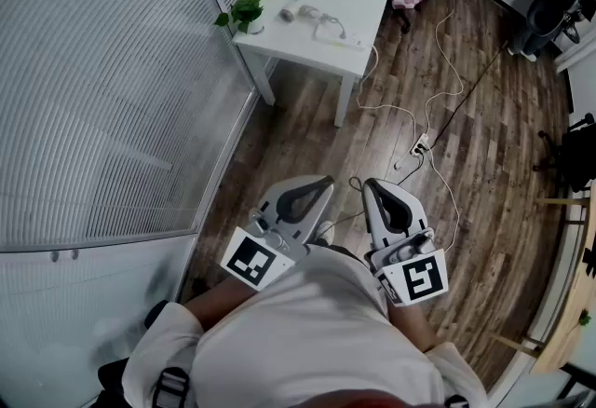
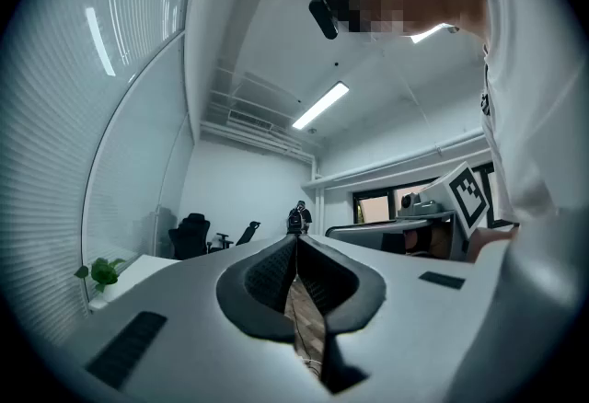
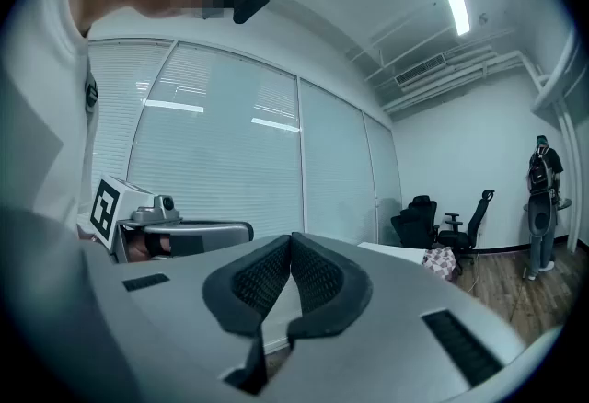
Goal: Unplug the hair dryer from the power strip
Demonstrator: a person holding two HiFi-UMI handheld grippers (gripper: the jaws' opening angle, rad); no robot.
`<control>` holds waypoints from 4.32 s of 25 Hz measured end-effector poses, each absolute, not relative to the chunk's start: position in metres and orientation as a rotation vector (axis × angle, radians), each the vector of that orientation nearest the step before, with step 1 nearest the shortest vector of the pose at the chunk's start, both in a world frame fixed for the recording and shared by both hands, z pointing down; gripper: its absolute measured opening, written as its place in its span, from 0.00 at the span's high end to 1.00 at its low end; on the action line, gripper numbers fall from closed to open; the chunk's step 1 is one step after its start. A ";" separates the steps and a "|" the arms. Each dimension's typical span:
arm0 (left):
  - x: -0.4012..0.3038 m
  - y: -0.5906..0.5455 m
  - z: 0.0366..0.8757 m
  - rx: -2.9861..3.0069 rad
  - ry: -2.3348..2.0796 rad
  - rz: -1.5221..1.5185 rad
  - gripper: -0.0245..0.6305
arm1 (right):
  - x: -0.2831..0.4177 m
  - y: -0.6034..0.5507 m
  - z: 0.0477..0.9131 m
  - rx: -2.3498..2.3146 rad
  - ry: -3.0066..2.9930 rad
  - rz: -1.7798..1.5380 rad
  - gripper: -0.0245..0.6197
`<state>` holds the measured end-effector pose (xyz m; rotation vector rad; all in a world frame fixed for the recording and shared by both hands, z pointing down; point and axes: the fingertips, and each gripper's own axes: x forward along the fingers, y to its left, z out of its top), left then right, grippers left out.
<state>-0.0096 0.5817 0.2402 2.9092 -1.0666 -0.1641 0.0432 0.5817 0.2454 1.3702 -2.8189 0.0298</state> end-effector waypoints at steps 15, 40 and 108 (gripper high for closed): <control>0.031 0.567 0.244 2.901 -1.071 -0.155 0.91 | 0.079 0.568 0.246 1.343 -2.857 0.057 0.91; 0.030 0.501 0.253 2.874 -1.090 -0.142 0.91 | 0.080 0.500 0.252 1.337 -2.868 0.092 0.91; -0.053 0.213 0.283 2.885 -0.883 -0.113 0.91 | -0.004 0.221 0.281 1.502 -2.721 0.146 0.91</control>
